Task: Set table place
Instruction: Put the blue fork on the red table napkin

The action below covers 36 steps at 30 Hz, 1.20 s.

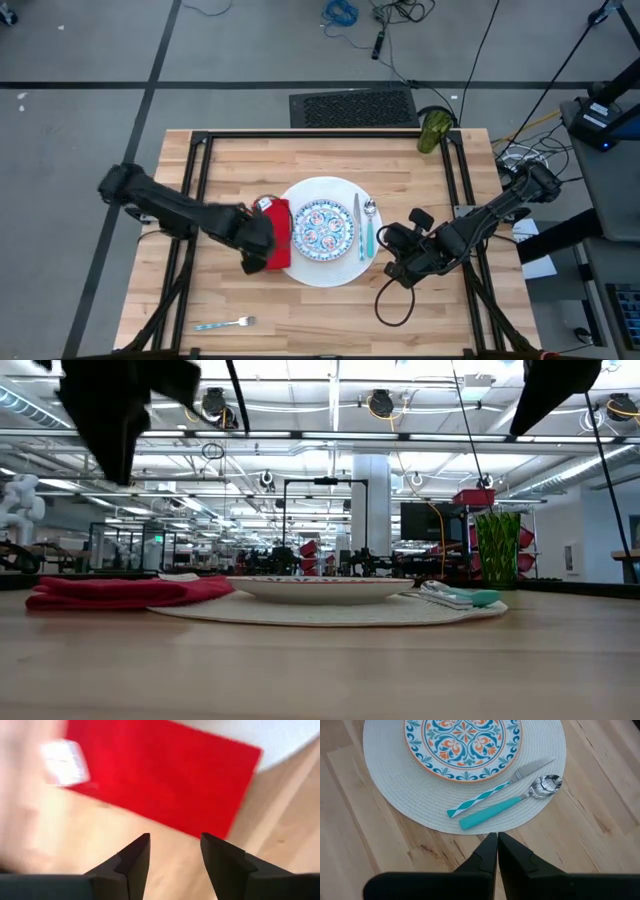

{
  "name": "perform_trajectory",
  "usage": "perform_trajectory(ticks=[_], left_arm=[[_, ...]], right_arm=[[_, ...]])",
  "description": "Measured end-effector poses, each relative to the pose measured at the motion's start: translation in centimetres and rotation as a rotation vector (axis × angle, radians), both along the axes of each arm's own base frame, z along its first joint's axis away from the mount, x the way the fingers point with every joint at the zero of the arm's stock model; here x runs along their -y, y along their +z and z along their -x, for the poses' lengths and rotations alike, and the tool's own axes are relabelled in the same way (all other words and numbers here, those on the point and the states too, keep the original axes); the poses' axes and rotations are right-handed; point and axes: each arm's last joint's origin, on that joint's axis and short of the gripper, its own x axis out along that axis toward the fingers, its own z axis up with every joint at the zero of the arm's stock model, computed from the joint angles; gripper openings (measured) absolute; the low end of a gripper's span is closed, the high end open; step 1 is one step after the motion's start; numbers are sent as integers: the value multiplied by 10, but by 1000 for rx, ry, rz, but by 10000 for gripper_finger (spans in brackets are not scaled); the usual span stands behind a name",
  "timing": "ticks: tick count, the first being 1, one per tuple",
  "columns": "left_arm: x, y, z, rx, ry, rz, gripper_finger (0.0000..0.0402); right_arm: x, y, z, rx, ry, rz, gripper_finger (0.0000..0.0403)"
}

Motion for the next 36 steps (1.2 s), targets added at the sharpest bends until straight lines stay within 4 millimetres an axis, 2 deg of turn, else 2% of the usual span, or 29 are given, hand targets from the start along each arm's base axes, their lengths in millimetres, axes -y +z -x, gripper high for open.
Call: perform_trajectory(ticks=[4,7,10,13,17,22,26,31,36], left_arm=[[-10,27,21,137,27,-30,160],[-15,32,36,182,105,-12,160],[-12,33,49,224,134,62,160],[4,34,54,269,72,239,160],[41,31,56,251,-49,414,160],[95,12,64,185,-134,467,160],[126,-12,72,93,-115,439,160],[150,-40,76,10,-96,375,160],[161,-58,70,20,-118,352,160]], right_arm=[[0,0,0,-8,4,-12,0],[-1,-1,0,-24,8,-40,0],[-2,-1,1,-48,22,-67,0],[-2,-1,2,-61,40,-71,0],[-2,-1,2,-71,71,-56,0],[-2,-1,1,-68,70,-51,0],[0,0,0,-26,47,12,0],[1,0,0,0,35,49,0],[1,1,-1,3,35,48,0]])
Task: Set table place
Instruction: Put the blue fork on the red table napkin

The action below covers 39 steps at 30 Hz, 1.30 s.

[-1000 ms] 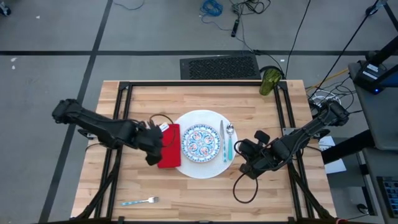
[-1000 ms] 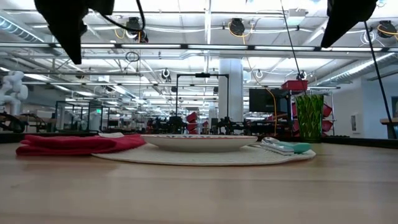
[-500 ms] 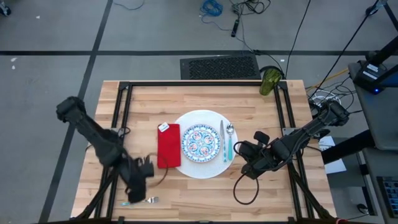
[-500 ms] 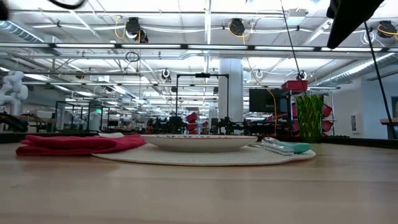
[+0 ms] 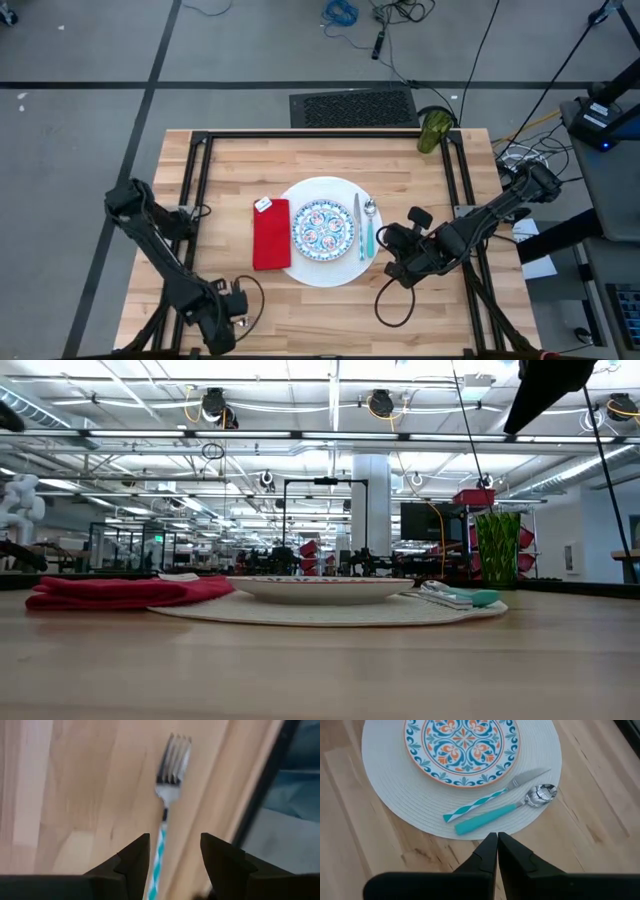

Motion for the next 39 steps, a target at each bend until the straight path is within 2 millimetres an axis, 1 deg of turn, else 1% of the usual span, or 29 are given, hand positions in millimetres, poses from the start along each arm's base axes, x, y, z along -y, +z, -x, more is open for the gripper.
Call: perform_trajectory(ticks=[5,8,17,24,31,33,35,37,39], left_arm=[[7,-20,-6,0,1,-53,170],[11,-29,-4,-17,-12,-77,171],[18,-32,5,30,-49,-112,171],[25,-43,6,5,-64,-99,171],[26,-48,6,-9,-62,-126,170],[26,-52,6,-17,-60,-139,159],[25,-55,6,-43,-32,-148,135],[24,-56,5,-72,-9,-145,97],[22,-55,4,-77,-4,-143,48]], right_arm=[[-1,0,-1,12,0,-6,0],[-1,0,-1,15,0,-9,0],[-1,0,-1,14,1,-7,0],[-1,0,-1,15,0,-8,0],[-1,0,-2,21,-9,-14,0],[-1,0,-2,21,-9,-14,0],[-1,0,-2,21,-8,-14,0],[-1,0,-2,21,-9,-14,0],[-1,0,-2,21,-9,-15,0]])
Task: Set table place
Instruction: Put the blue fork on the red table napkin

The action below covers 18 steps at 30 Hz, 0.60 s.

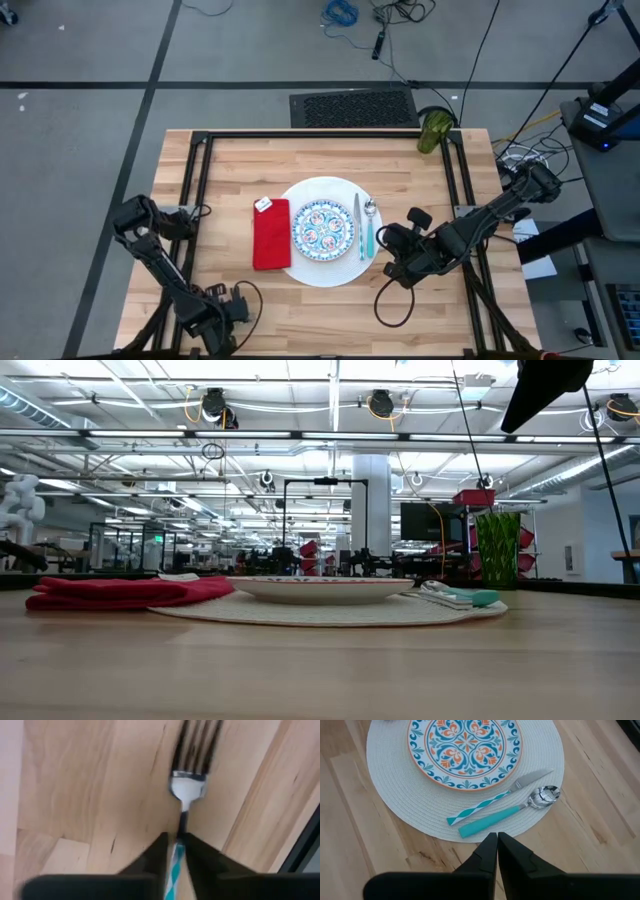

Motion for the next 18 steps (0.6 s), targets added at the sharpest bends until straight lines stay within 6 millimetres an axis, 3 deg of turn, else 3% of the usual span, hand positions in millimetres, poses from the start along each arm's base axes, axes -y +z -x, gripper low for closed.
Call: perform_trajectory(ticks=[2,7,12,18], left_arm=[[-2,2,-2,-3,9,7,14],[-7,15,-12,-47,15,20,4],[-20,50,-21,-14,67,45,2],[-54,87,-27,15,191,54,1]], right_arm=[[0,0,0,-2,4,3,0],[1,0,0,-7,12,9,0],[4,0,-2,-16,19,21,0],[10,0,-5,-24,17,32,0]])
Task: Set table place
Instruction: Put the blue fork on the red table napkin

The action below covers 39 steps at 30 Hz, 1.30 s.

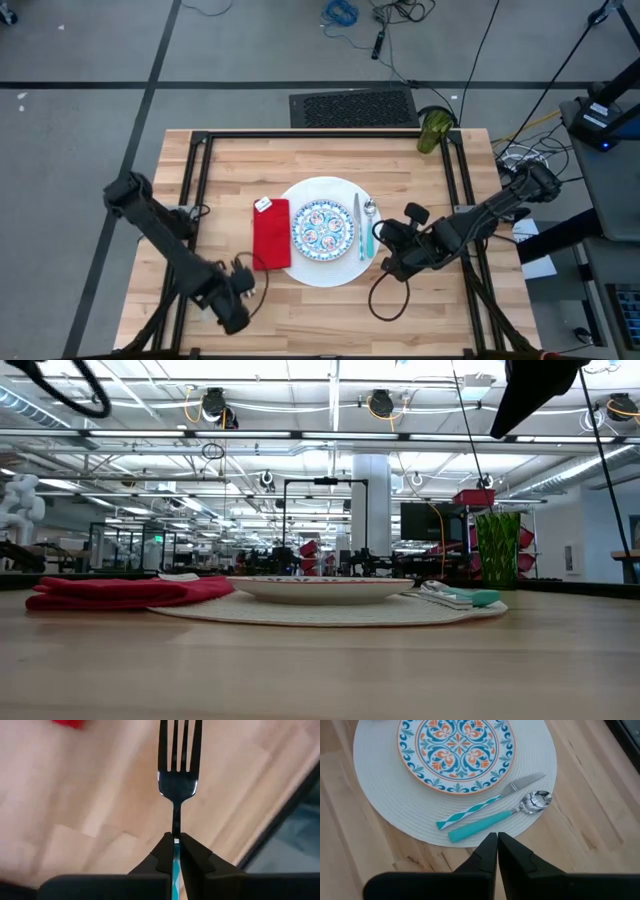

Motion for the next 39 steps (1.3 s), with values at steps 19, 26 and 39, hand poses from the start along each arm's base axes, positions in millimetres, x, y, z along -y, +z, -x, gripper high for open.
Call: perform_trajectory(ticks=[19,26,39], left_arm=[[-100,46,-34,147,75,78,0],[-119,48,-46,147,303,141,0],[-150,33,-73,112,989,158,0]], right_arm=[[55,0,-21,27,-349,-206,0],[95,7,-23,-17,-275,-169,0],[142,-12,19,155,185,-104,0]])
